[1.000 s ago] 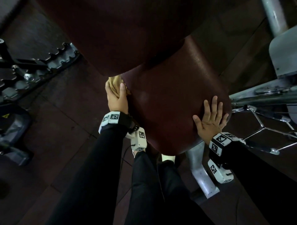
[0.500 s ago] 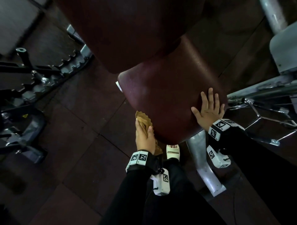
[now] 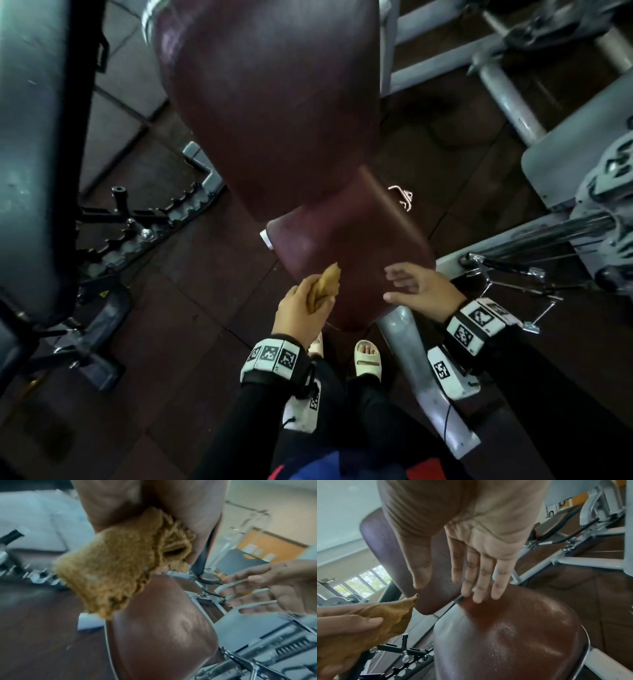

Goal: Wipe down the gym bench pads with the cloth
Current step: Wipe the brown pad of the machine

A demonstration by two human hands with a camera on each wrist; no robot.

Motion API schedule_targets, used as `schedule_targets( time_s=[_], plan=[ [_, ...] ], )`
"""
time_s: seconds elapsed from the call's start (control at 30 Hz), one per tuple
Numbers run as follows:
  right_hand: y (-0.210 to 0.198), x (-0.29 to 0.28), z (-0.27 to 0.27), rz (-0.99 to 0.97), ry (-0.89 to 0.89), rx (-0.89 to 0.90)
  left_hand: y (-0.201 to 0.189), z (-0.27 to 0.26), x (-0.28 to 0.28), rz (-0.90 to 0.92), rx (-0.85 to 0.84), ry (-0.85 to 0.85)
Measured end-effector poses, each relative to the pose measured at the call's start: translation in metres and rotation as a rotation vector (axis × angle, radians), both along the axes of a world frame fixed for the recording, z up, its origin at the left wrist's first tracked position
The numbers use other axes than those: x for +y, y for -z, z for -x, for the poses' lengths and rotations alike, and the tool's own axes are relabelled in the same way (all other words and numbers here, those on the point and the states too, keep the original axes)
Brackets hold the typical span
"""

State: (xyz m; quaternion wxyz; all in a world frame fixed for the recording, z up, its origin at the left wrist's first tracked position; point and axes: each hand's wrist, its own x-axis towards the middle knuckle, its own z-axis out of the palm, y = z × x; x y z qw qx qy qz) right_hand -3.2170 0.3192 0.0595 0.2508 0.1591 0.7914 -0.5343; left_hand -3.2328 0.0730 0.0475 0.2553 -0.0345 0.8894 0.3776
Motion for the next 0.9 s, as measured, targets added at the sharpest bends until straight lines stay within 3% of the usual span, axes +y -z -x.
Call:
schedule_targets(
  time_s=[0.13,0.4,0.6,0.9],
  plan=[
    [-0.035,0.001,-0.010,0.027,-0.052,0.038,-0.039,0.003,0.001,0.082,0.034,0.129],
    [-0.077,0.011,-0.022,-0.024,-0.100,0.124,-0.087,0.003,0.007,0.052,0.087,0.262],
    [-0.089,0.015,-0.025,0.000,-0.128,0.156,-0.101,-0.002,0.014,0.133,0.099,0.313],
    [-0.096,0.019,-0.019,-0.002,-0.193,0.181,-0.105,-0.013,0.015,0.156,0.084,0.233]
  ],
)
